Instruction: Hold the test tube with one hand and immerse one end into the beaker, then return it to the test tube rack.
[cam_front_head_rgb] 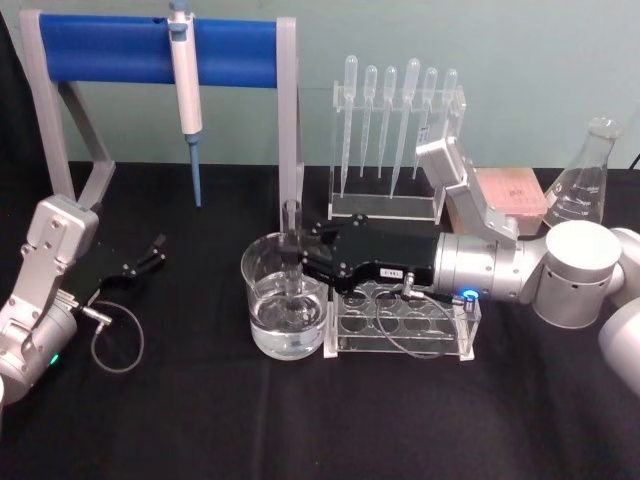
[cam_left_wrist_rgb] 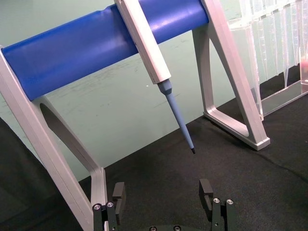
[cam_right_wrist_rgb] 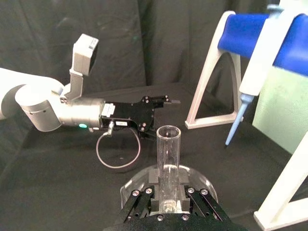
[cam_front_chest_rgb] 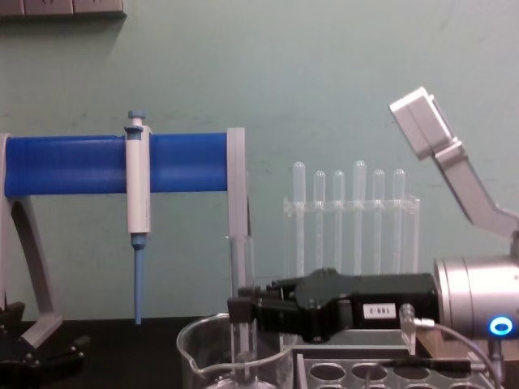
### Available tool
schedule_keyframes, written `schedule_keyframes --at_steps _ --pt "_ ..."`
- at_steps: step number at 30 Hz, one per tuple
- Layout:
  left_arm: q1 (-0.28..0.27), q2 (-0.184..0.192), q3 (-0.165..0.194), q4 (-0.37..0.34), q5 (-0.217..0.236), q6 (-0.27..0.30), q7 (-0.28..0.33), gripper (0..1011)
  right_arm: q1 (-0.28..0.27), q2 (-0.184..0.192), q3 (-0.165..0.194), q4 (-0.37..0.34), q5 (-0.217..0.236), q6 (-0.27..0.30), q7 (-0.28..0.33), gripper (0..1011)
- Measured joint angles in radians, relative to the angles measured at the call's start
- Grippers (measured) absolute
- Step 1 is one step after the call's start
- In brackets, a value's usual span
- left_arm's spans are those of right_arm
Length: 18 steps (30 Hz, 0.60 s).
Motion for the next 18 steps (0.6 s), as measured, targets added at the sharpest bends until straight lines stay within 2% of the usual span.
schedule_keyframes --at_steps 4,14,18 --pt "0.0 0.0 0.0 0.0 0.0 0.0 0.0 1000 -0.001 0.012 0.005 -0.037 -0.004 0.012 -0.01 231" --pt "0.0 0.0 0.0 0.0 0.0 0.0 0.0 1000 0.007 0.073 0.03 -0.207 -0.011 0.063 -0.055 231" --pt "0.0 0.0 0.0 0.0 0.0 0.0 0.0 1000 0.005 0.087 0.043 -0.251 -0.004 0.067 -0.068 231"
